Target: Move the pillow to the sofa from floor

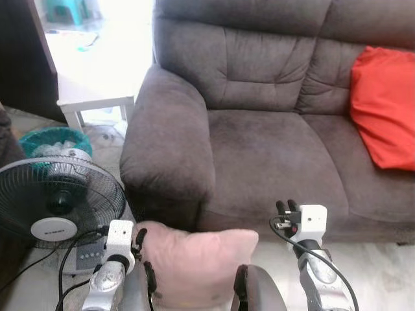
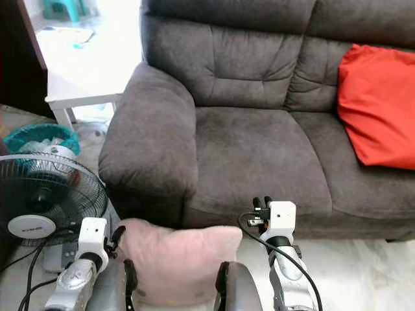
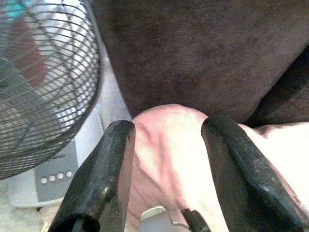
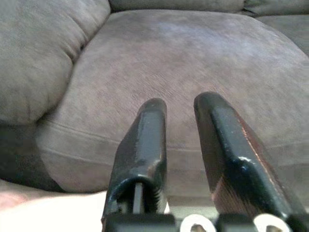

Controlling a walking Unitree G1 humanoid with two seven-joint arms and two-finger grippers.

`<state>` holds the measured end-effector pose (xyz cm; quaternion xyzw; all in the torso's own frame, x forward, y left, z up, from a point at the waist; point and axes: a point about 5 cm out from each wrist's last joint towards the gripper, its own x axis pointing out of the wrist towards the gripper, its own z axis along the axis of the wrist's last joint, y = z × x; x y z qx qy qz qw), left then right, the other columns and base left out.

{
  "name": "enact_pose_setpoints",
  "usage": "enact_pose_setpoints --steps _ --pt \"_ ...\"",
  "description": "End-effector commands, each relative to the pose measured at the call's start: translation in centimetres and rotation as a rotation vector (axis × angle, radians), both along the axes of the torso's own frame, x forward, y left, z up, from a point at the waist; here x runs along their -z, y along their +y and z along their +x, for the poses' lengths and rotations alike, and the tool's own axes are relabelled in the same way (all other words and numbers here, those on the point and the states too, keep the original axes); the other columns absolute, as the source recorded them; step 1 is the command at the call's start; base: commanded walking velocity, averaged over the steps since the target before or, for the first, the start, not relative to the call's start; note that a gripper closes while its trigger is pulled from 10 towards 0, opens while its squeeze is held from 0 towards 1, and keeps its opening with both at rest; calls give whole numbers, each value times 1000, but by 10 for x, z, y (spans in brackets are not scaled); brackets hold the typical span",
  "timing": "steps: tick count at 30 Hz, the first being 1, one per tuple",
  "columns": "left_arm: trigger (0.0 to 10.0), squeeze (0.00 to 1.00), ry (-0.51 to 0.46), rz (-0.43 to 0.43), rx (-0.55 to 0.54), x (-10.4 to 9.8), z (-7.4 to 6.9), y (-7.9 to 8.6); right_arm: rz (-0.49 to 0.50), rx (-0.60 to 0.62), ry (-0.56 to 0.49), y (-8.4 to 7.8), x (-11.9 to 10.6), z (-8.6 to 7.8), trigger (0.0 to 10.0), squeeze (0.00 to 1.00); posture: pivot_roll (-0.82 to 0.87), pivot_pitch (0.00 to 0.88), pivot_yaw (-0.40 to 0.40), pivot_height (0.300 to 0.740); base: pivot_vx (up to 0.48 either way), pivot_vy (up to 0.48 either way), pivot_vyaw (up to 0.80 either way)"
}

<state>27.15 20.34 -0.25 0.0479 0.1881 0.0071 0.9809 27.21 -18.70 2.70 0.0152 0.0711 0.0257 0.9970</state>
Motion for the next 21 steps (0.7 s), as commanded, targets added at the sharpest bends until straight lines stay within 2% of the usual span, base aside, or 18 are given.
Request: enact_pose_setpoints --steps 1,8,9,13,19,21 --pt "10000 0 64 5 9 4 2 -1 -15 8 -15 -8 -5 0 10000 0 121 49 -138 539 0 0 0" --pt "10000 12 79 8 12 -3 16 -2 -26 -22 -53 -9 -18 3 10000 0 94 84 -162 539 0 0 0" --pt "10000 1000 72 14 10 -6 20 -2 -28 -29 -60 -9 -21 4 10000 0 89 95 -167 539 0 0 0" --pt "10000 1000 64 23 -6 -9 23 0 -31 -43 -72 -10 -25 1 10000 0 63 127 -182 539 0 0 0" --pt "10000 1000 66 15 -53 -14 26 13 -48 -63 -72 -13 -33 -2 10000 0 47 174 -208 539 0 0 0" --pt "10000 1000 65 -13 -81 -15 27 18 -58 -76 -65 -16 -36 -4 10000 0 46 190 -220 539 0 0 0"
